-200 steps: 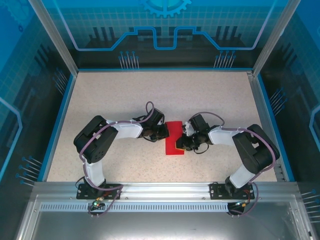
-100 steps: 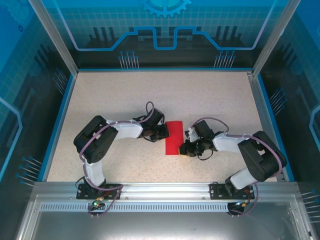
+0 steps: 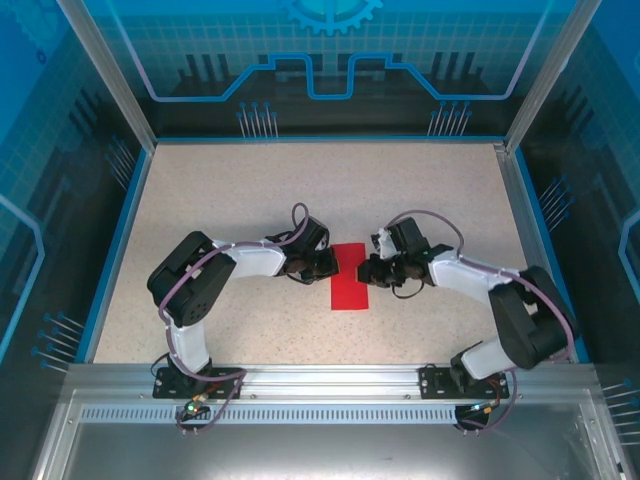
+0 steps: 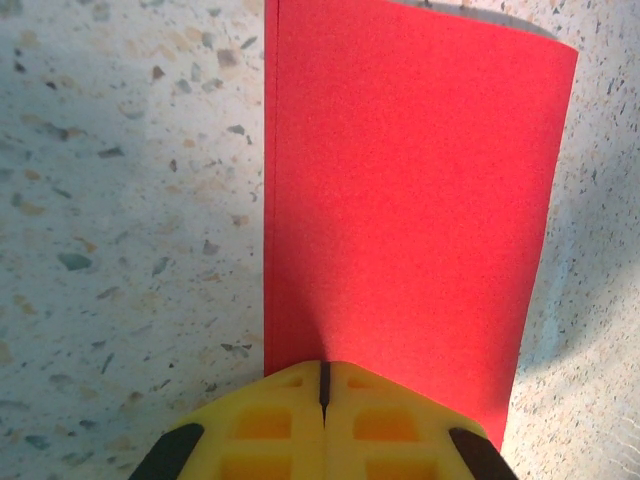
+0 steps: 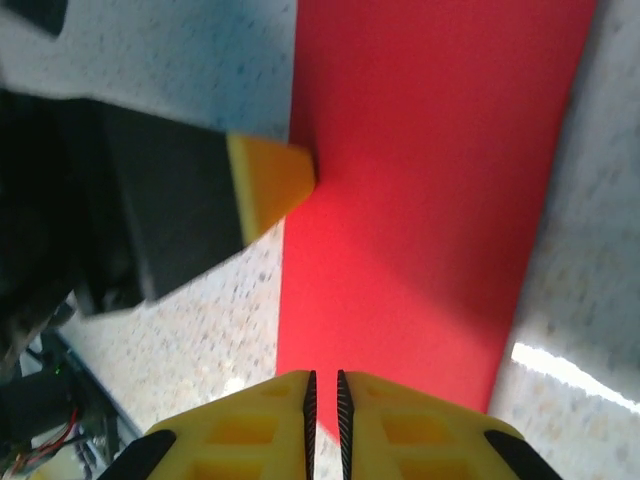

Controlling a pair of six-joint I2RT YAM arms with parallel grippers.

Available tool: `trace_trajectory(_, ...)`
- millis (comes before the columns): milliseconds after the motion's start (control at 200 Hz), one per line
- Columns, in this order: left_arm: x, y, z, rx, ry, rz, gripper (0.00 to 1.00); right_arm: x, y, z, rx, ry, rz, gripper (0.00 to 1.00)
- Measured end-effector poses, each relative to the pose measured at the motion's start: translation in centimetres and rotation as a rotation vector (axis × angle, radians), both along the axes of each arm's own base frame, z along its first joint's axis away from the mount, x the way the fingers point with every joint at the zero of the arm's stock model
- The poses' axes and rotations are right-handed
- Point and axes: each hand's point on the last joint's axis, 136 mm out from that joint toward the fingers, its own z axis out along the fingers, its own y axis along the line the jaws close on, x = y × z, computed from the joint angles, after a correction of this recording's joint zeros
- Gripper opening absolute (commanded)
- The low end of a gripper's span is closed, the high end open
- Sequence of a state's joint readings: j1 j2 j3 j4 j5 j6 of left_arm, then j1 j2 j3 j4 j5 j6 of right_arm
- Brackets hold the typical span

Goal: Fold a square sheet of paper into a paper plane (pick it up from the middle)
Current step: Fold the square sheet of paper in half at the center of the table.

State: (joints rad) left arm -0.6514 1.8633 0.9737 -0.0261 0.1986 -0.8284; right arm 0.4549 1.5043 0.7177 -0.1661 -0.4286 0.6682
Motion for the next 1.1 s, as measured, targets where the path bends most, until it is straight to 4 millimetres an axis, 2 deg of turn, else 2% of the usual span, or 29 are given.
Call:
trace_trajectory(115, 0.0, 0.0, 0.0, 0.001, 0.001, 0.0, 0.0, 1.0, 0.3, -1.7, -0.023, 0.028, 0.006, 0.15)
trace_trajectory(265, 0.0, 0.0, 0.0, 0.001, 0.001, 0.0, 0.0, 0.8, 0.3, -4.0, -0.047, 0.082, 0.011, 0.15)
trace_trajectory(435, 0.0, 0.0, 0.0, 0.004, 0.002, 0.001, 0.0, 0.4, 0.4, -4.3, -0.029, 0.089, 0.02, 0.15)
trace_trajectory(900, 0.0, 0.0, 0.0, 0.004, 0.001, 0.001, 0.0, -4.7, -1.0, -3.9, -0.036, 0.12, 0.079, 0.16)
trace_trajectory(1000, 0.0, 0.0, 0.0, 0.006, 0.002, -0.002, 0.0, -4.1, -1.0, -2.4, -0.028, 0.067, 0.07, 0.17)
trace_trajectory(1095, 0.0, -0.1, 0.1, 0.012, -0.004, -0.014, 0.0, -2.3, -0.6, -0.2, -0.02, -0.011, 0.055, 0.16)
